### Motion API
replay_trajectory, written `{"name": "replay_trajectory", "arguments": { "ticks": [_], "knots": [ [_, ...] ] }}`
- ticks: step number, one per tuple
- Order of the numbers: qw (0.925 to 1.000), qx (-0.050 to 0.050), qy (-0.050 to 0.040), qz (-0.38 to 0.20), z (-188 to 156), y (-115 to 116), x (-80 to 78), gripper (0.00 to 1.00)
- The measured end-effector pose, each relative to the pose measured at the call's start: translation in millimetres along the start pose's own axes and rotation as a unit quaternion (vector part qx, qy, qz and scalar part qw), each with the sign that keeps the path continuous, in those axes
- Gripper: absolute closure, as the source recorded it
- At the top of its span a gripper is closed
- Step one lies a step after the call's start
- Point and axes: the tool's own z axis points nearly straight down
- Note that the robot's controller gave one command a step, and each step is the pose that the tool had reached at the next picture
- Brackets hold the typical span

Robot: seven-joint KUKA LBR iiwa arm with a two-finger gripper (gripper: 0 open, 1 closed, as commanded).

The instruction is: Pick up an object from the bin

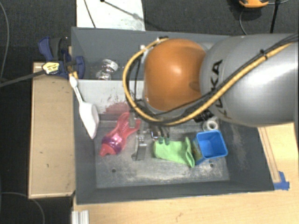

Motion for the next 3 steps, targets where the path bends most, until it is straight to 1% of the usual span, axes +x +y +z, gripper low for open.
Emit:
{"name": "replay_trajectory", "arguments": {
  "ticks": [1, 2, 3],
  "knots": [
    [1.0, -0.001, -0.0041, 0.003, -5, -1, -1.8, 0.0],
    [0.9991, -0.001, -0.0069, -0.042, 56, 21, -30.1, 0.0],
    [0.9957, -0.001, -0.0055, -0.093, 75, 36, -60.4, 0.0]
  ]
}}
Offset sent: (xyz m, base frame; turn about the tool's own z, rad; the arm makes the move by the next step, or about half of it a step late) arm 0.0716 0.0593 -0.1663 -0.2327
